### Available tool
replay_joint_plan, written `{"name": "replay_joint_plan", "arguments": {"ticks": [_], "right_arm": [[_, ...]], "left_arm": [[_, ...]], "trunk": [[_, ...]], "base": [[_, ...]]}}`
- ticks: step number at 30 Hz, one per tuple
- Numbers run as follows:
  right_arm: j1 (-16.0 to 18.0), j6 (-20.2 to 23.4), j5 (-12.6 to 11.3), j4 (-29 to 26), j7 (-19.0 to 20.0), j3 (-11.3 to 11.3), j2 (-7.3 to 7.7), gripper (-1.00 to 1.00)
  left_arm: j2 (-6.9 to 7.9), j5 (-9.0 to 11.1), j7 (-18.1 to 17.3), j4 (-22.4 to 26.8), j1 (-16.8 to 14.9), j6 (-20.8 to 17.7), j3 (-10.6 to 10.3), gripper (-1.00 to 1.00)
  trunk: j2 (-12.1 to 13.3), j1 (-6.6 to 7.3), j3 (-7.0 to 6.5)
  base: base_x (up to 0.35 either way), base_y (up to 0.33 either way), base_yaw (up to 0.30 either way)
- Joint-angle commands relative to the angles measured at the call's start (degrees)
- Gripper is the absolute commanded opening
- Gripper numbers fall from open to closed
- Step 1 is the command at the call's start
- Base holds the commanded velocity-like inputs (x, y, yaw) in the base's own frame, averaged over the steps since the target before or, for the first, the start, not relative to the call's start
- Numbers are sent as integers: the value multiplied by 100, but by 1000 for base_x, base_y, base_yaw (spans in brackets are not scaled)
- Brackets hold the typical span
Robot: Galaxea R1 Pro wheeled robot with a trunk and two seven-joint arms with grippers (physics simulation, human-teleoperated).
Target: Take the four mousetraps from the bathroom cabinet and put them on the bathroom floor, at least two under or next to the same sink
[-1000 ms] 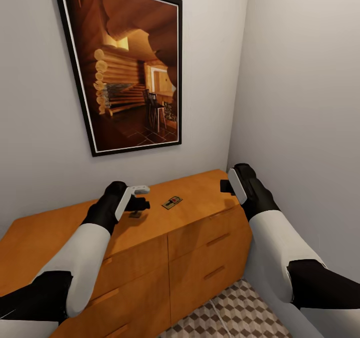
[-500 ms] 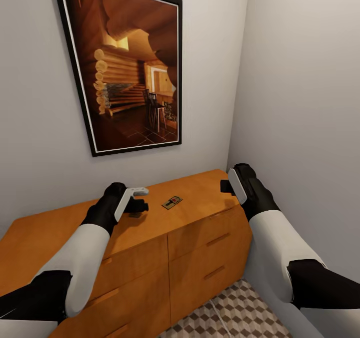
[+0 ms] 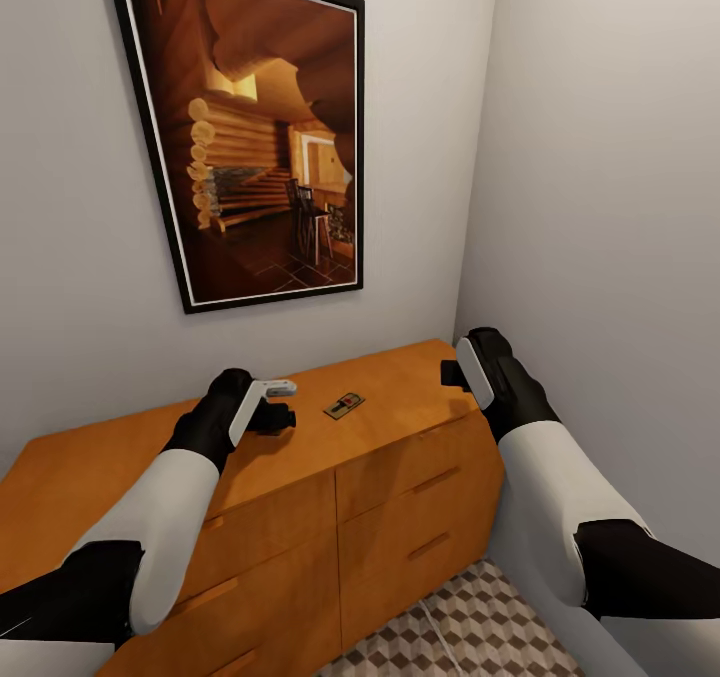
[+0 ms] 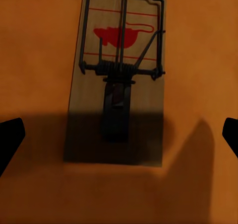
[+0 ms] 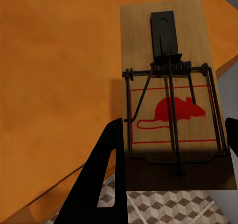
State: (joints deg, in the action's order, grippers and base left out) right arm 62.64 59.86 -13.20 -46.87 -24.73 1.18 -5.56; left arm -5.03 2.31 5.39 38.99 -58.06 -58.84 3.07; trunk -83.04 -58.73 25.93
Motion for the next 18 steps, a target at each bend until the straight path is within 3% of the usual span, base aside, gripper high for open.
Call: {"name": "replay_joint_plan", "arguments": {"ticks": [1,18], "right_arm": [[4,14,-62,-4,-67,13,2,-100],[7,14,-69,10,-70,14,2,-100]], "left_arm": [[-7,30,41,3,-4,-22,26,100],[-2,33,42,-93,-4,103,36,100]], "trunk": [[-4,0,7],[-4,0,7]], "base": [[0,0,0],[0,0,0]]}}
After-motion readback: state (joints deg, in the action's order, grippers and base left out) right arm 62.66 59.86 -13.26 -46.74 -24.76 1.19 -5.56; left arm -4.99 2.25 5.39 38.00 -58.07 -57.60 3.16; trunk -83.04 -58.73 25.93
